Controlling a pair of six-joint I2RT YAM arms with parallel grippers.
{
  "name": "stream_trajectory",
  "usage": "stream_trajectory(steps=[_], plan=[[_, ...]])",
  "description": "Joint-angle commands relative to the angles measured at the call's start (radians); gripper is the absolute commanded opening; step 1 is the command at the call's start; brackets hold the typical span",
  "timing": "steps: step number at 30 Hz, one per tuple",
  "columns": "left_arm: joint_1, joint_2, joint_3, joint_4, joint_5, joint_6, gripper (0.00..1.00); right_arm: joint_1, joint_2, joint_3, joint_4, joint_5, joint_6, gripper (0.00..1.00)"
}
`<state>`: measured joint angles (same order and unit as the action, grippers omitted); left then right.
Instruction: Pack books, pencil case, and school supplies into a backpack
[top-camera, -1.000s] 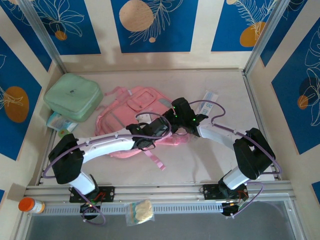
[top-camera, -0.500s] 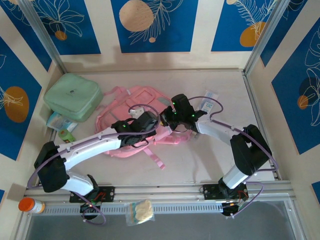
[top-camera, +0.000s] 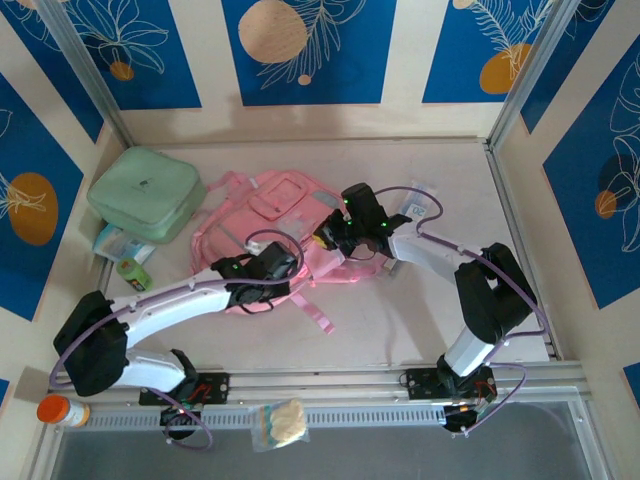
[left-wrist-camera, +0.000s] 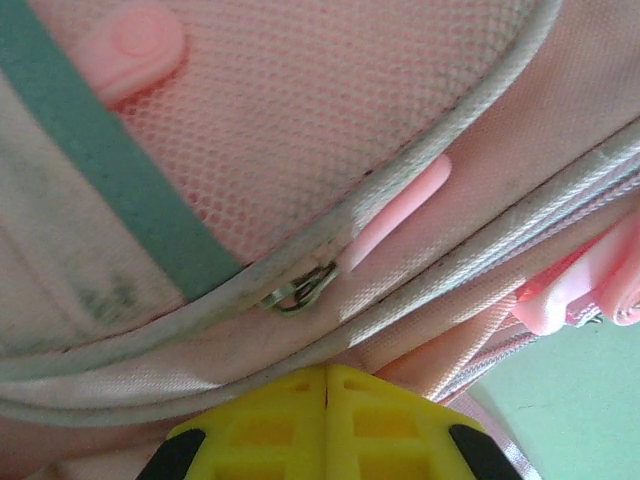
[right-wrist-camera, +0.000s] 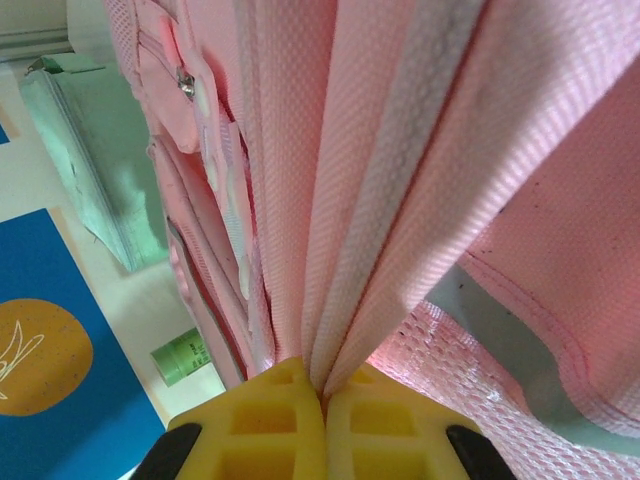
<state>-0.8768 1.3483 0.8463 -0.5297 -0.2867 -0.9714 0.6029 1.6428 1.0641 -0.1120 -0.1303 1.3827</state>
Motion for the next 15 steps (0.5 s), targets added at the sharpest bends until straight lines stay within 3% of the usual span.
stream_trajectory(steps=[1, 11, 15], plan=[[0.012, 0.044, -0.003, 0.097, 0.022, 0.051, 0.07, 0.016, 0.012, 0.046, 0.023, -0.024, -0.017, 0.0], [0.029, 0.068, -0.017, 0.175, -0.008, 0.061, 0.19, 0.028, 0.007, 0.046, 0.025, -0.023, -0.012, 0.0], [0.033, 0.075, -0.013, 0.177, -0.033, 0.053, 0.15, 0.028, 0.006, 0.046, 0.03, -0.022, -0.012, 0.0]])
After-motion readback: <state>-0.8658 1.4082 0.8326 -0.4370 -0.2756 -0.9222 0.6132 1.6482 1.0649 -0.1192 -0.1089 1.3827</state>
